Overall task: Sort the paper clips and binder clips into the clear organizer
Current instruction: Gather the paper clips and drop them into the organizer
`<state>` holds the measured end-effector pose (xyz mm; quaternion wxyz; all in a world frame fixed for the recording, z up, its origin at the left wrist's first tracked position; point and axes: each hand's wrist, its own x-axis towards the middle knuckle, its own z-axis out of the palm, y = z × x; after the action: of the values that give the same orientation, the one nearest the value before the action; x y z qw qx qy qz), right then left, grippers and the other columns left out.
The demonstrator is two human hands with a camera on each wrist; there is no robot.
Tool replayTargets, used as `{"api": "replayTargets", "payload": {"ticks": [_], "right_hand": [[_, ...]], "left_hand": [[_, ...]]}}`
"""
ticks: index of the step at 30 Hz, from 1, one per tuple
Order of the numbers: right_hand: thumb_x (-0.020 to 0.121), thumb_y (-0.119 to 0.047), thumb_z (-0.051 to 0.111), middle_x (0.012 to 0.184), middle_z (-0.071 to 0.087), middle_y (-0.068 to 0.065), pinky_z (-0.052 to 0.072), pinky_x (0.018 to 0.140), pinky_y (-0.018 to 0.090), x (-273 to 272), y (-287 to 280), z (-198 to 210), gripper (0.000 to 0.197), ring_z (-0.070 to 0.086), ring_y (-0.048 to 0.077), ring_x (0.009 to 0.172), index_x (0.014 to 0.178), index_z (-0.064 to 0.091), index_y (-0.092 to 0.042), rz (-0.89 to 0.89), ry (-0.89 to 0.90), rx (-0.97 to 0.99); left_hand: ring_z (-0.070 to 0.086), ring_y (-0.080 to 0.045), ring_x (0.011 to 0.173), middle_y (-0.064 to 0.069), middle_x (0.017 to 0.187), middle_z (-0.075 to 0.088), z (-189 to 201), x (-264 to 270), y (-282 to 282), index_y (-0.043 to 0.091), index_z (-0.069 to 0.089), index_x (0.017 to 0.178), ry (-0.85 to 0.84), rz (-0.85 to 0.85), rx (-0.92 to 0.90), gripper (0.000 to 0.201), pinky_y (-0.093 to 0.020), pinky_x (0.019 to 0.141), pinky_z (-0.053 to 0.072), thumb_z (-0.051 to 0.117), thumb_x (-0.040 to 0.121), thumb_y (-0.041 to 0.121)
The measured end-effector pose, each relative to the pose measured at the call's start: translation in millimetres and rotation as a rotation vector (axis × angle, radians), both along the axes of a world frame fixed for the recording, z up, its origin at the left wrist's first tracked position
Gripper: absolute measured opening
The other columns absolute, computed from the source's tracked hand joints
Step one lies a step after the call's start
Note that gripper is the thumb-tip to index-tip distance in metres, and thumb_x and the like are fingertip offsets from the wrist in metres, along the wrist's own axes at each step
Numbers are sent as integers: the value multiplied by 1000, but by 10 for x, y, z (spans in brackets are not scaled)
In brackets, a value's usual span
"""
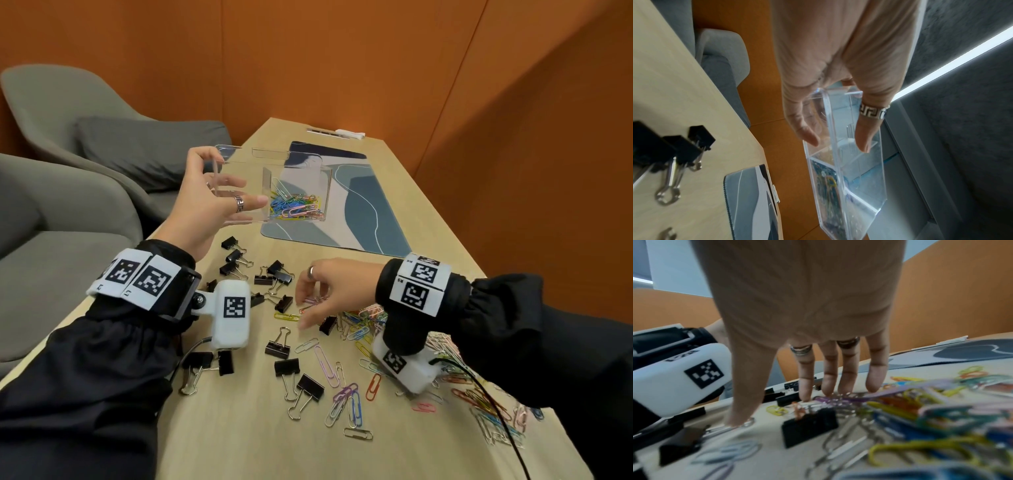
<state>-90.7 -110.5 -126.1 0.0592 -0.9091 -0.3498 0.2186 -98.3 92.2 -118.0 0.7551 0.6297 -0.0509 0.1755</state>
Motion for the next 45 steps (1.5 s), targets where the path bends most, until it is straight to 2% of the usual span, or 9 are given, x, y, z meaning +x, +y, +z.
{"api": "replayTargets", "payload": {"ticks": [8,14,17,21,26,31,37,40,45], "right_hand": [[76,-27,77,75,54,-9,41,58,18,41,168,-131,26,51,7,68,95,61,-17,-131,90,109],[83,-14,71,67,59,-6,41,44,8,84,173,-70,21,49,-7,37,101,68,-4,-139,143,100],[83,-11,70,66,60,-6,43,46,6,112,181,-59,20,54,-3,45,101,68,-3,-140,150,88],[82,-5,69,64,63,-6,53,59,14,160,139,-95,16,59,8,57,98,69,-2,-188,165,153],[79,-5,71,51,63,-14,54,69,19,221,46,-135,9,58,-1,50,87,71,-9,-226,148,203],[79,-3,71,65,65,-4,54,66,17,243,-106,-80,10,59,5,57,80,69,-13,-286,170,302],[81,3,68,65,65,5,51,54,14,318,-341,317,14,59,3,48,75,66,-9,-381,83,579],[81,3,68,58,66,-3,54,56,17,396,-380,600,14,60,4,49,74,65,-9,-418,-15,723],[79,3,69,66,65,3,56,62,20,515,-194,999,16,60,6,53,71,65,-10,-405,-189,896]], "left_hand": [[58,-26,90,-7,100,54,-15,19,2,32,34,93,-7,13,9,61,-30,64,59,76,65,-1],[58,-24,89,-9,102,53,-14,25,5,30,33,97,-15,24,7,60,-27,62,58,74,69,-4],[58,-25,90,-8,101,53,-7,25,13,31,33,97,-16,20,-1,60,-29,63,58,74,69,-4],[58,-24,91,-7,100,54,-11,32,8,30,33,97,-18,18,-2,61,-28,62,58,74,69,-5],[58,-25,92,-7,100,54,-10,41,13,31,34,96,-14,17,-1,60,-30,64,59,74,68,-4],[58,-25,94,-9,103,54,-8,36,9,27,33,104,-7,19,2,63,-31,65,59,74,67,-3],[59,-23,91,-7,99,54,-14,36,4,30,34,98,-10,16,6,61,-32,65,59,75,67,-4],[59,-21,87,-6,98,54,-24,41,0,32,35,96,-17,10,20,61,-31,64,59,75,68,-5],[60,-17,78,-6,98,54,-36,38,-19,32,35,95,-14,-30,41,61,-28,61,58,77,65,-1]]}}
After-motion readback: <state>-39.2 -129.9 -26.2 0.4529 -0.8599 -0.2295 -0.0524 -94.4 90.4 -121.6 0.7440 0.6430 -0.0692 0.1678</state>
